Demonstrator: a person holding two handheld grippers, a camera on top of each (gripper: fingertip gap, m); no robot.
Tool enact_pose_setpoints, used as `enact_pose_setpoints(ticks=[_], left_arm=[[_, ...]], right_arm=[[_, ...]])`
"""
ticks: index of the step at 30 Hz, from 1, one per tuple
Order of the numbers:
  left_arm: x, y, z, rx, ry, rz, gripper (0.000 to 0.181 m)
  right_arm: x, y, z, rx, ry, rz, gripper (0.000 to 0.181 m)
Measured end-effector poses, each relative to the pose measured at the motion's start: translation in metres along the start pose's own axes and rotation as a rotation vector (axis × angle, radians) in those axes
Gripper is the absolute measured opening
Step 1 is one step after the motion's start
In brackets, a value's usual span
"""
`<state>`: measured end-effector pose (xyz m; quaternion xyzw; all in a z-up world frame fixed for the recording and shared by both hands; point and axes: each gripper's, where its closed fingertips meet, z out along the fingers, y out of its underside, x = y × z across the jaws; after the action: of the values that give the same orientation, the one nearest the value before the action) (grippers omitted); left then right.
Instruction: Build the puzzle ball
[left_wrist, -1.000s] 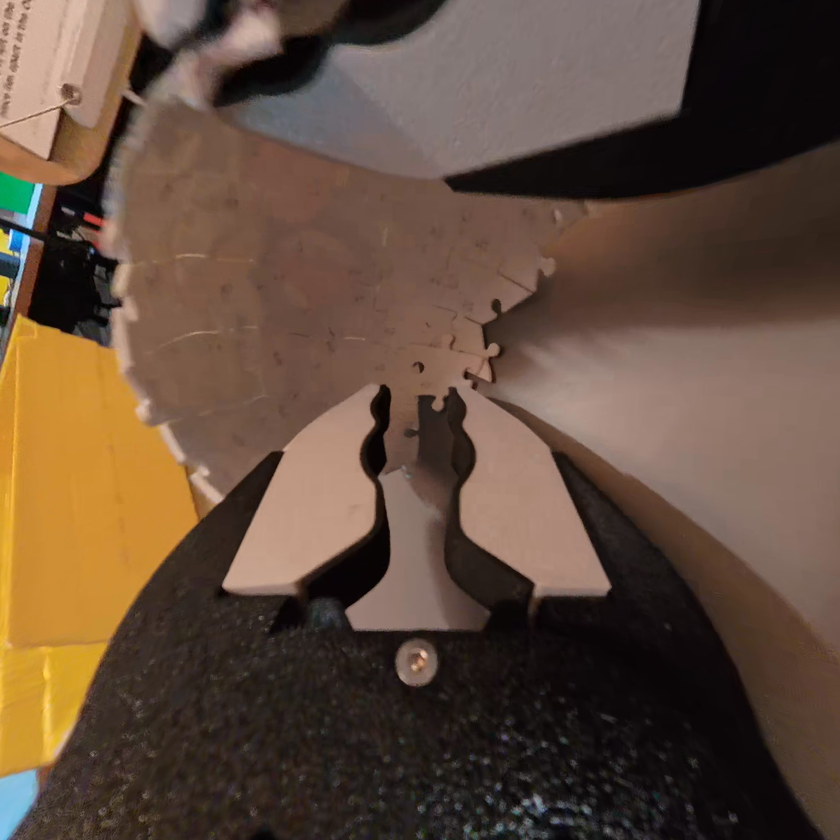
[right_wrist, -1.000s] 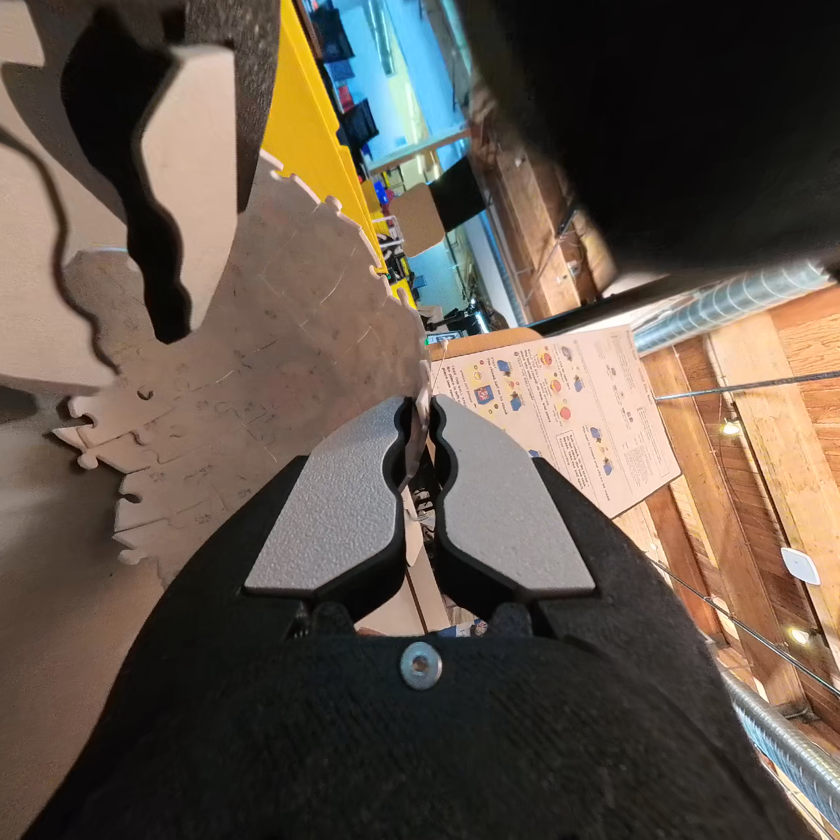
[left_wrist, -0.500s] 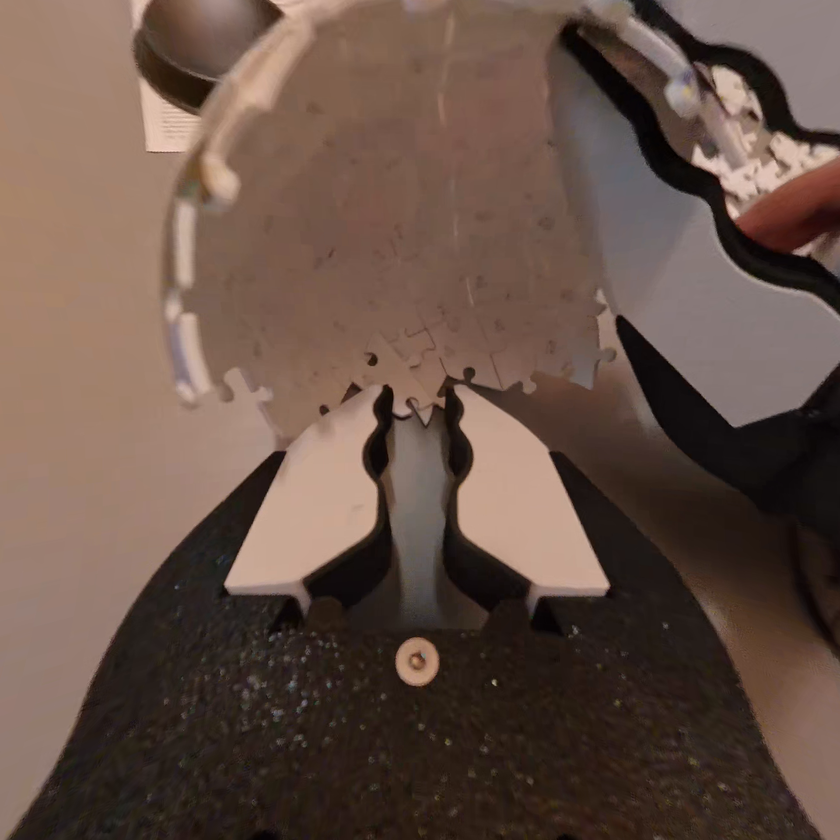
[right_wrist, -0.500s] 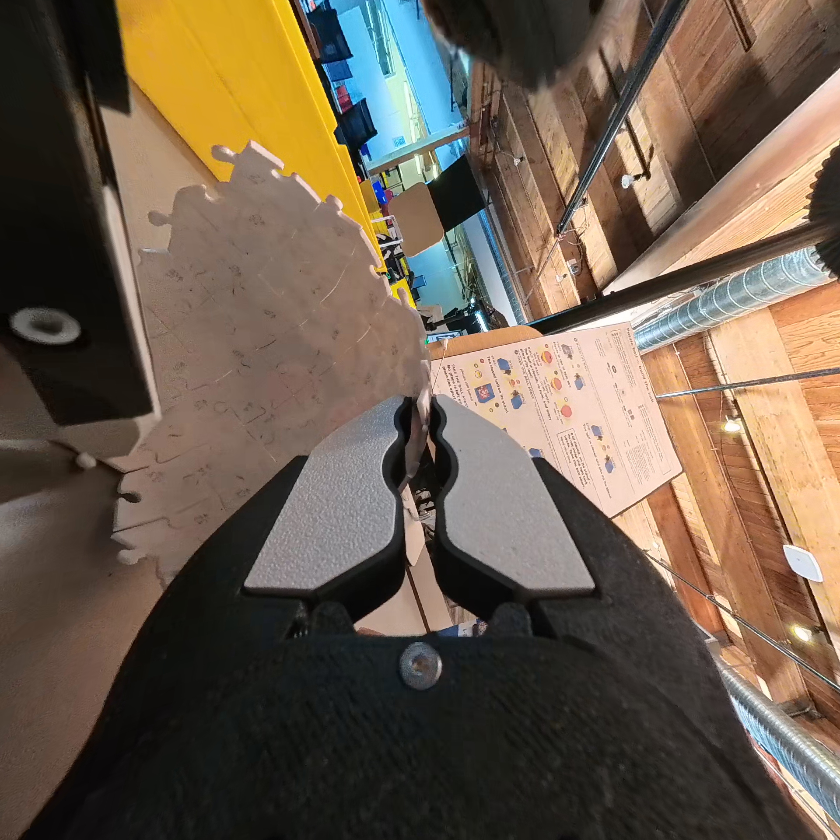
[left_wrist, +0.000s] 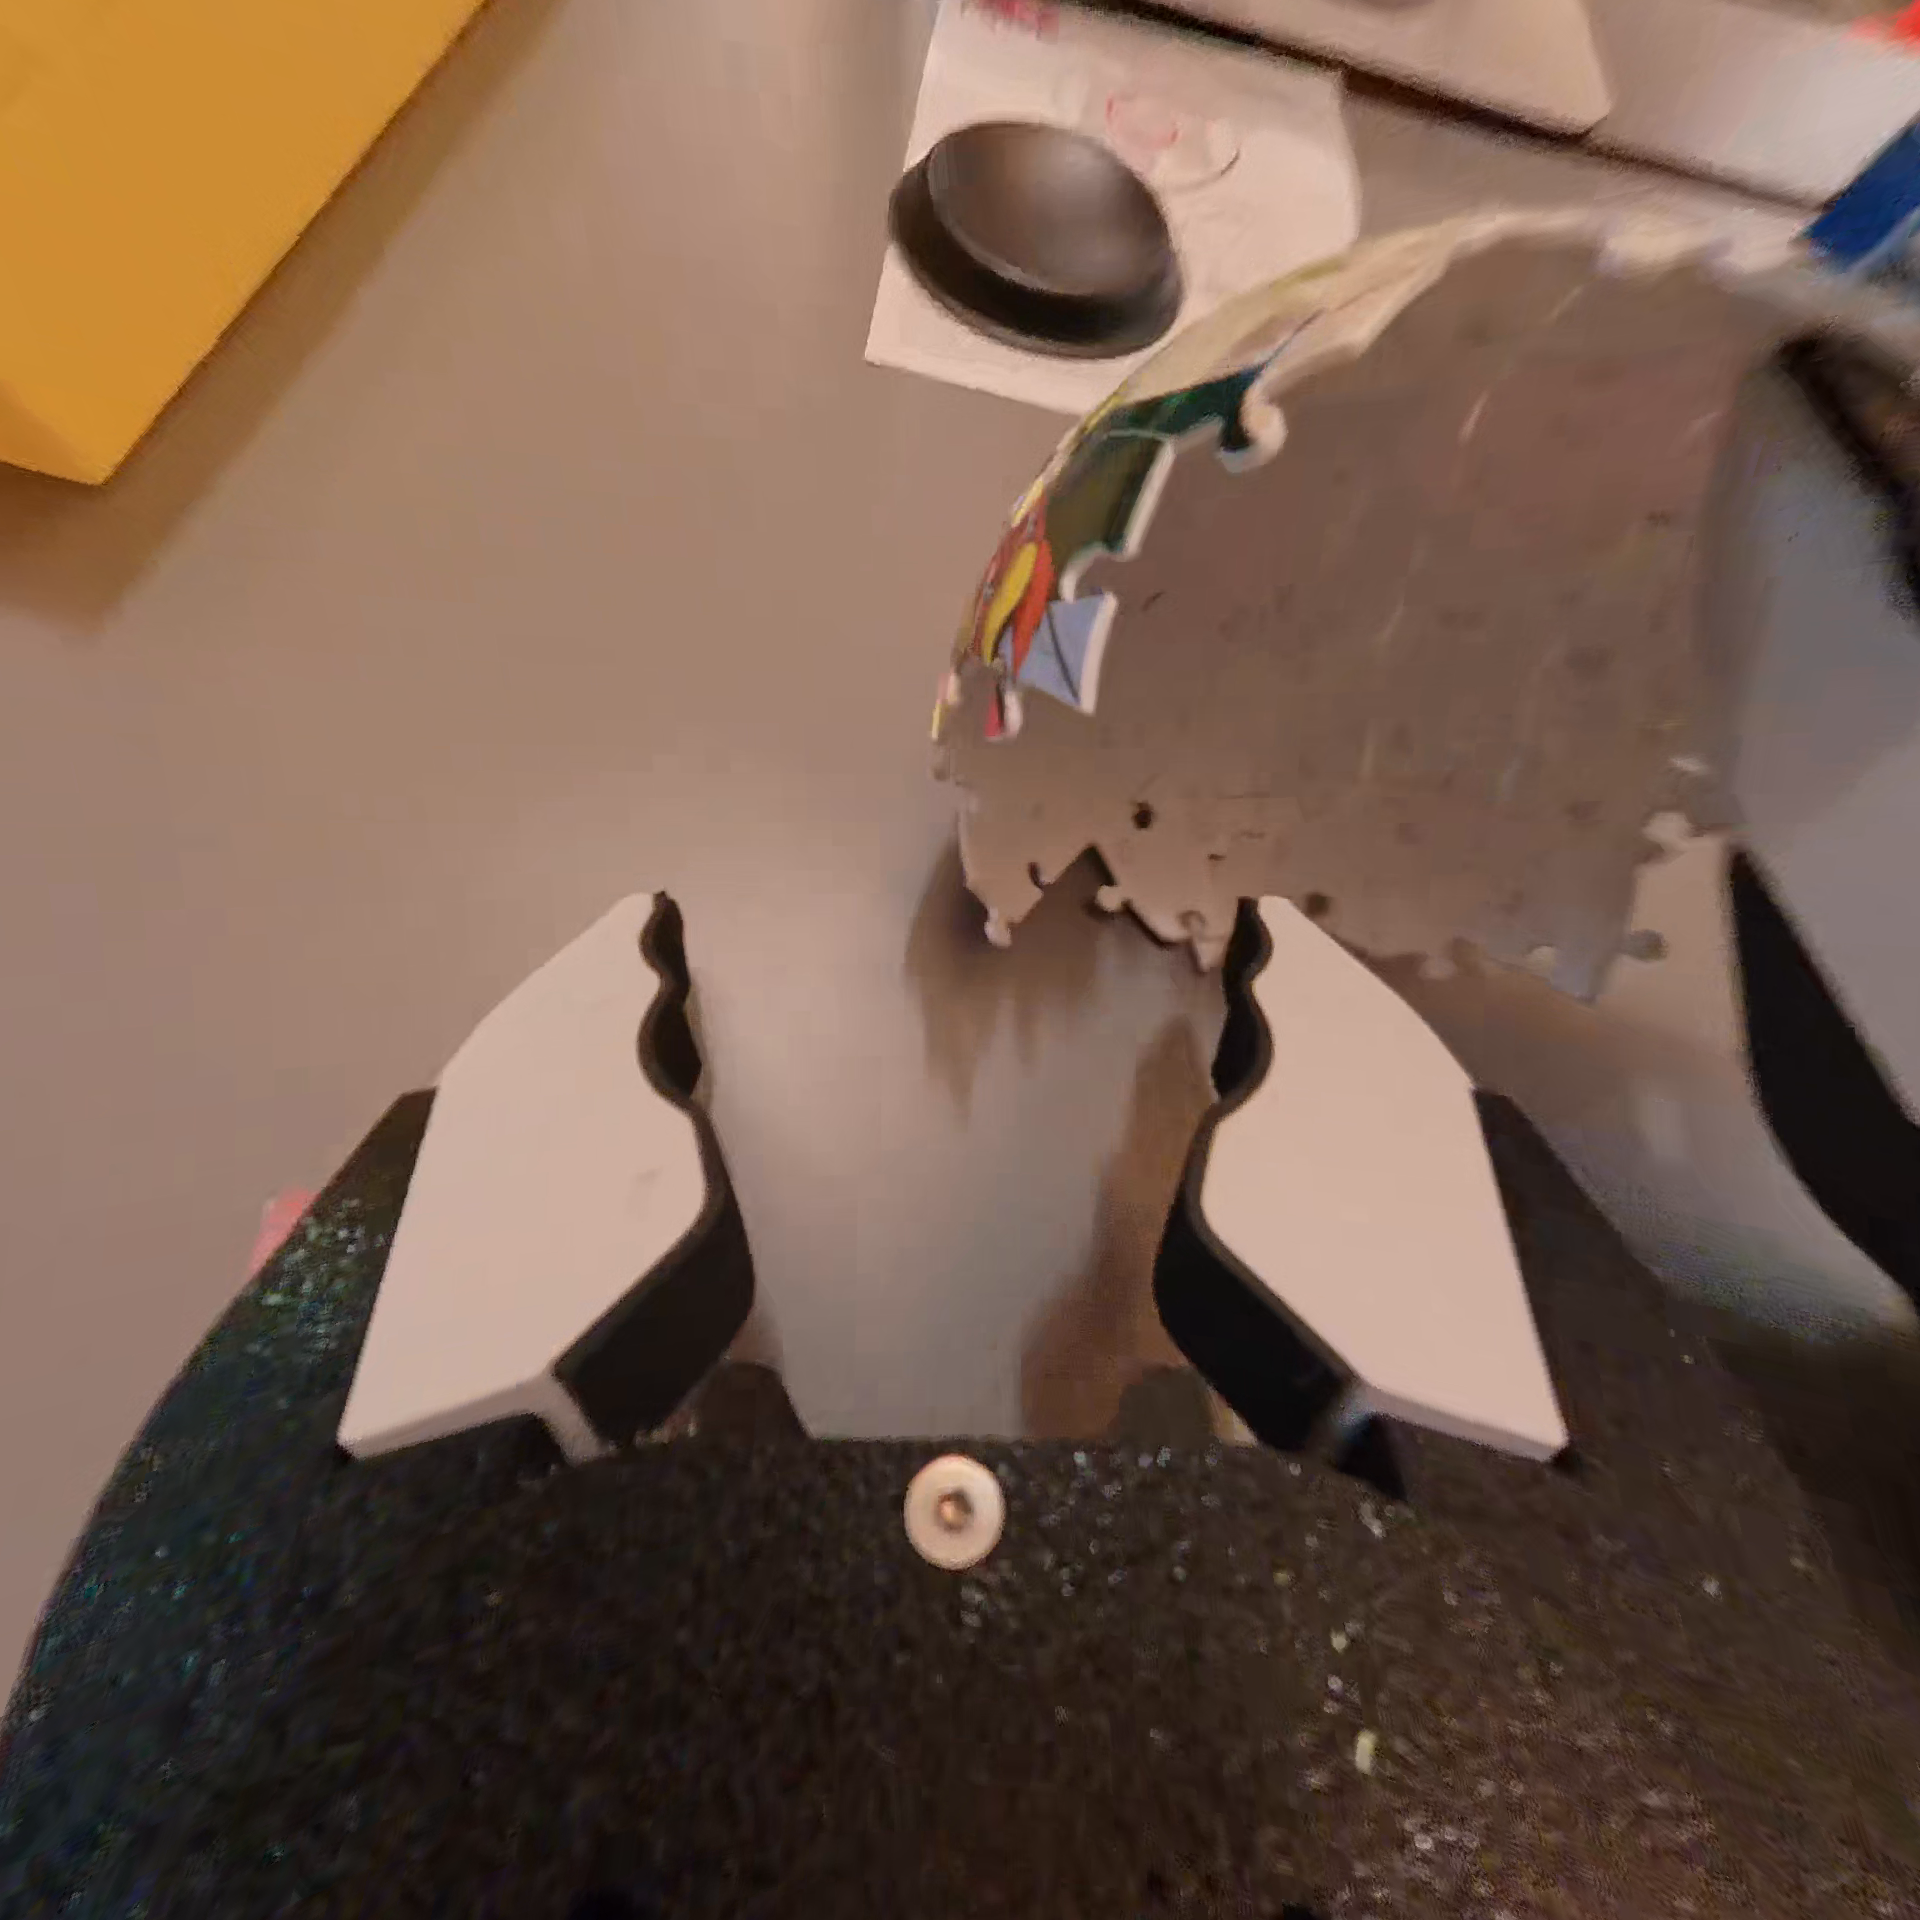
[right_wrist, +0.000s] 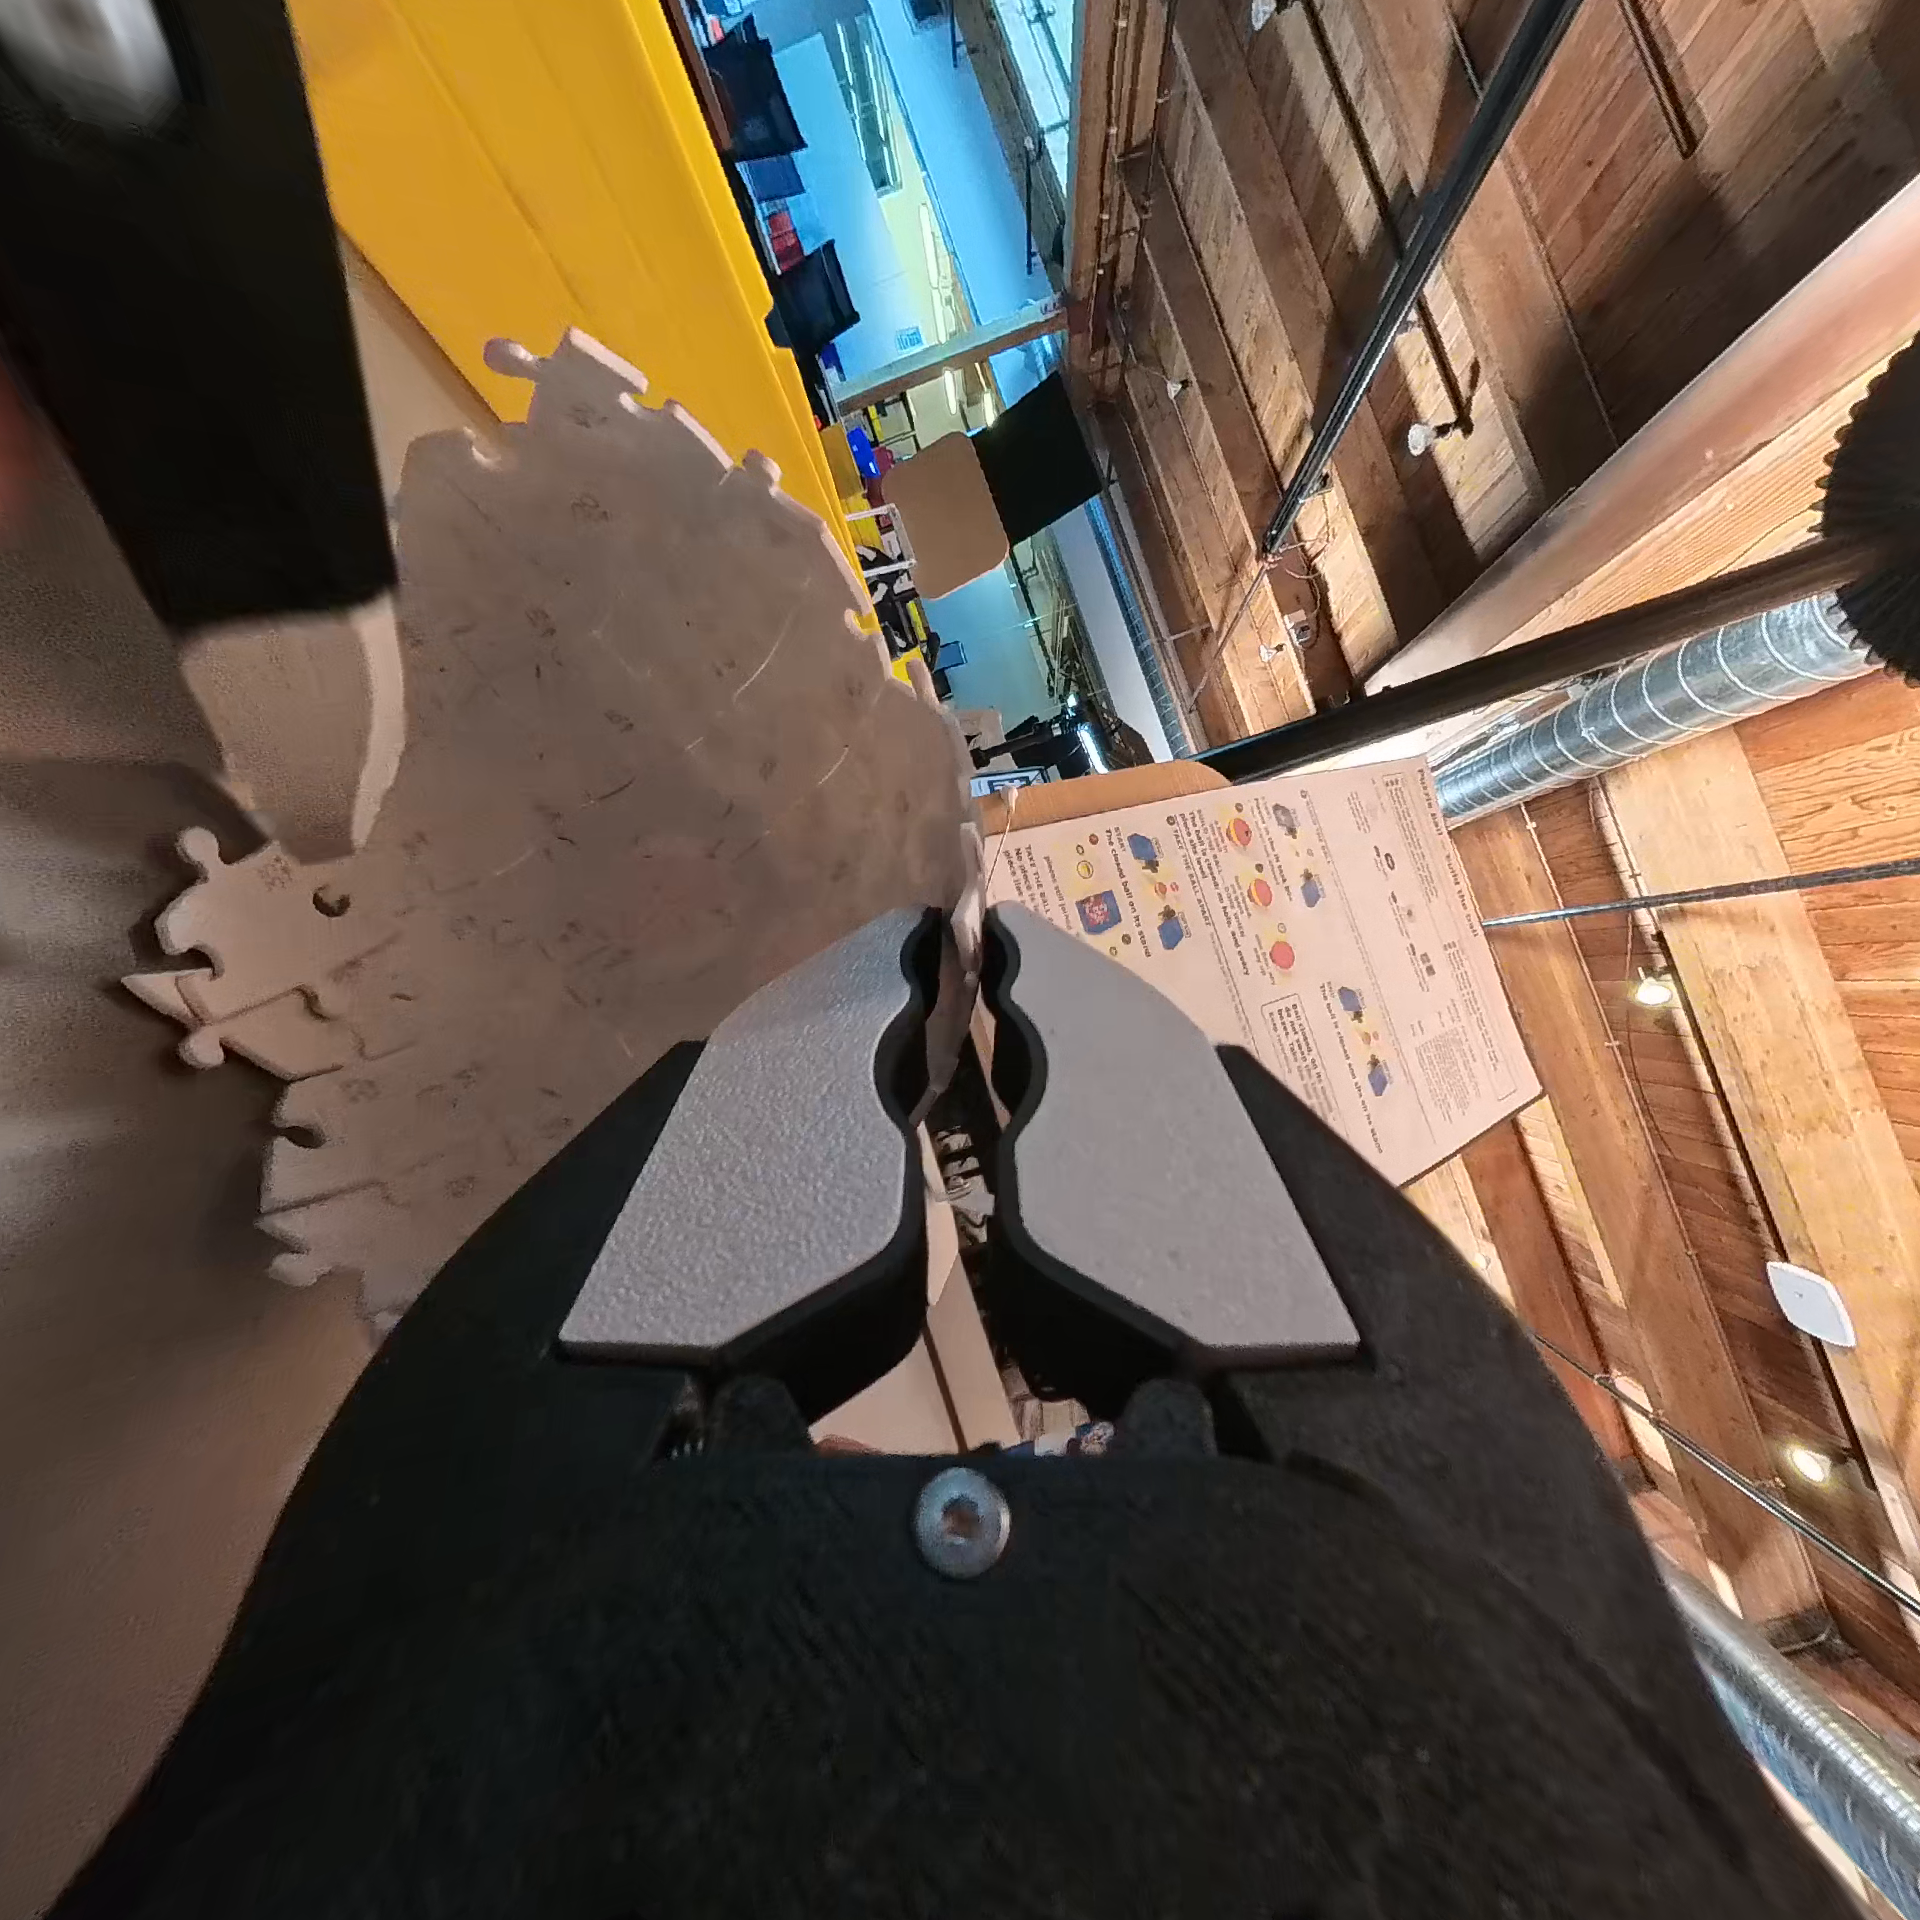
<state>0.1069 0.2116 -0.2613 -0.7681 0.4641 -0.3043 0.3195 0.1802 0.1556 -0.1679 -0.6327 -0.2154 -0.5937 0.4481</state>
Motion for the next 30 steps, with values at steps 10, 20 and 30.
enact_pose_setpoints(ticks=[10, 20, 30], left_arm=[[0.007, 0.000, 0.034, -0.093, -0.060, 0.008, 0.098], [-0.001, 0.006, 0.035, -0.145, -0.079, 0.101, 0.094], [-0.004, 0.007, 0.033, -0.162, -0.054, 0.132, 0.094]], right_arm=[[0.000, -0.001, 0.000, 0.003, 0.000, 0.002, 0.006], [0.000, -0.003, 0.000, 0.006, 0.000, 0.000, 0.006], [0.000, -0.003, 0.000, 0.008, 0.000, -0.002, 0.006]])
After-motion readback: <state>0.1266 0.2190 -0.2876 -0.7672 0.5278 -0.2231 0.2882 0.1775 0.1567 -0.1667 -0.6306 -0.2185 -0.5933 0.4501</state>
